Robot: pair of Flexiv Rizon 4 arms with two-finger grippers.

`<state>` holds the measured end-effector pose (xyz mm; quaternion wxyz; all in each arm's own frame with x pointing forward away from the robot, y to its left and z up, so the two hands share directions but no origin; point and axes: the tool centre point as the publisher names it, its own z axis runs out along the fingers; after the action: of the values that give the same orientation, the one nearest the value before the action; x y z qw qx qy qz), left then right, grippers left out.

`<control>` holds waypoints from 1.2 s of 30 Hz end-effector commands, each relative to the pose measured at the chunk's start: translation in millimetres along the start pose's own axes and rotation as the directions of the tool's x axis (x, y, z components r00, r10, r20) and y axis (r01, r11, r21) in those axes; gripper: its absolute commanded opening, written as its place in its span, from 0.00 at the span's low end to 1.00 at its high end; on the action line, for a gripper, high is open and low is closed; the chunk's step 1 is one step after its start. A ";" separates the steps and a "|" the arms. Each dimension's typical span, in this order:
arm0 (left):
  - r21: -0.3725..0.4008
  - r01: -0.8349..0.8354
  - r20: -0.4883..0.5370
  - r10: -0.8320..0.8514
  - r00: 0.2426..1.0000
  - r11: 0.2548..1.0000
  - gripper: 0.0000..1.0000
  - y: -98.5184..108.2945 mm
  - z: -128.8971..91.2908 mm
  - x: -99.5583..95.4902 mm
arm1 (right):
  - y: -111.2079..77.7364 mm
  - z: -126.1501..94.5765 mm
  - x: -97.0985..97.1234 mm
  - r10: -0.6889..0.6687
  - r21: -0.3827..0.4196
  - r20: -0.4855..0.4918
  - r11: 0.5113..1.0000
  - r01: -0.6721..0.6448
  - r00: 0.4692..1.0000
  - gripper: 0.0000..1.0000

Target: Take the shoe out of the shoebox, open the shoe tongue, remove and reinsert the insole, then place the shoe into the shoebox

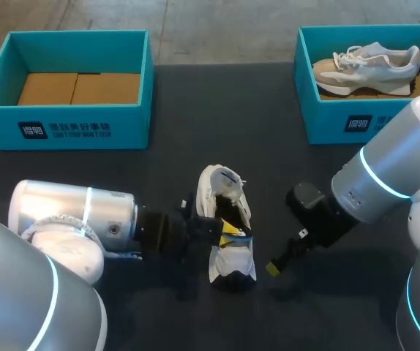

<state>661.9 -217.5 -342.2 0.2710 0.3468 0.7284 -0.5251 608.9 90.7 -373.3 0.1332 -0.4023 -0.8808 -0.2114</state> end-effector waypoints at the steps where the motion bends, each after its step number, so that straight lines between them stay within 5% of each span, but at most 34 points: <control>1: -0.030 0.002 -0.004 -0.002 1.000 1.000 0.00 1.1 6.1 -0.1 | -0.5 0.7 1.4 0.000 0.000 0.004 1.000 0.000 1.000 1.00; 17: -0.133 0.019 -0.004 -0.019 1.000 0.991 0.00 11.7 8.5 -0.8 | -0.5 0.7 1.4 0.000 0.000 0.004 1.000 0.000 1.000 1.00; 24: -0.092 0.040 0.004 -0.040 0.999 0.995 0.01 11.0 4.7 -0.7 | -0.5 0.7 1.4 0.000 0.000 0.004 1.000 0.000 1.000 1.00; 26: -0.080 0.045 0.006 -0.044 0.999 0.996 0.17 10.2 3.0 -0.8 | -0.5 0.7 1.4 0.000 0.000 0.004 1.000 0.000 1.000 1.00; 28: -0.071 0.045 0.006 -0.045 0.999 0.996 0.22 9.2 0.9 -0.9 | -0.5 0.7 1.4 0.000 0.000 0.004 1.000 0.000 1.000 1.00; 36: -0.013 0.048 -0.001 -0.048 0.999 0.999 0.19 2.1 -6.5 -2.4 | -0.5 0.7 1.4 0.000 0.000 0.004 1.000 0.000 1.000 1.00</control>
<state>666.9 -219.9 -342.6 0.2628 0.3238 0.7454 -0.5201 608.9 90.7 -373.3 0.1332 -0.4023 -0.8808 -0.2114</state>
